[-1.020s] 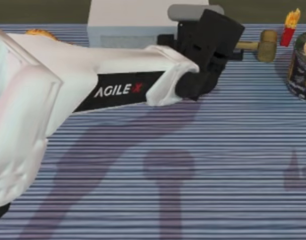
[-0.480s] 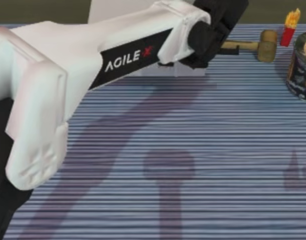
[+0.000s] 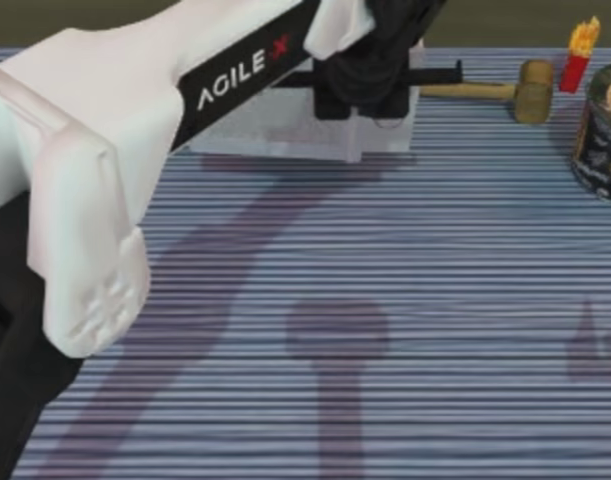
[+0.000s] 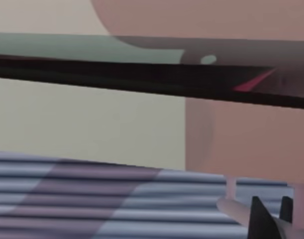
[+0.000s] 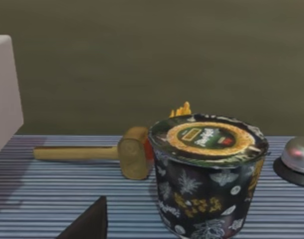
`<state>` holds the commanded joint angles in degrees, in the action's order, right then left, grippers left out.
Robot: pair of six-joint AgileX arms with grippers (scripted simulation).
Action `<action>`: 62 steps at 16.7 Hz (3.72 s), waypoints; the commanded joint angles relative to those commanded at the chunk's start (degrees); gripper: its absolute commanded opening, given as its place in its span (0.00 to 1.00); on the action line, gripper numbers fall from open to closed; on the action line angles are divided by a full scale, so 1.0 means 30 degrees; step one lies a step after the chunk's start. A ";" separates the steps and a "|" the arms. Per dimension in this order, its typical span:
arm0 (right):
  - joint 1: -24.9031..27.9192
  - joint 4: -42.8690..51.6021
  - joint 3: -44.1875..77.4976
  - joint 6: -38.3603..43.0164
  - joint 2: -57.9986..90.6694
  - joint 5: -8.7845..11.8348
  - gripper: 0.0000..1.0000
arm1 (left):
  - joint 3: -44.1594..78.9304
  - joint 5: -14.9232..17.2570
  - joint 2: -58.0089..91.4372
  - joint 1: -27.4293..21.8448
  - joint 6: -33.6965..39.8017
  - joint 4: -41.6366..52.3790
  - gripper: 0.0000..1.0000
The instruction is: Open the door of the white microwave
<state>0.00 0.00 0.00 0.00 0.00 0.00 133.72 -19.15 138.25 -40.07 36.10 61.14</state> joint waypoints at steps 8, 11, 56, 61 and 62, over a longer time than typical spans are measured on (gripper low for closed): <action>0.0000 0.0000 0.0000 0.0000 0.0000 0.0000 1.00 | 0.0148 0.0081 0.0039 0.0033 0.0053 0.0184 0.00; 0.0000 0.0000 0.0000 0.0000 0.0000 0.0000 1.00 | 0.0148 0.0081 0.0039 0.0033 0.0053 0.0184 0.00; 0.0000 0.0000 0.0000 0.0000 0.0000 0.0000 1.00 | -0.3690 0.0701 -0.2131 0.0065 -0.1425 -0.1946 0.00; 0.0000 0.0000 0.0000 0.0000 0.0000 0.0000 1.00 | -0.3697 0.0793 -0.2037 -0.0079 -0.1354 -0.1969 0.00; 0.0000 0.0000 0.0000 0.0000 0.0000 0.0000 1.00 | -0.3768 0.0800 -0.2091 -0.0073 -0.1402 -0.2018 0.00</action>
<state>0.00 0.00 0.00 0.00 0.00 0.00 122.42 -16.75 131.97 -40.28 31.89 55.09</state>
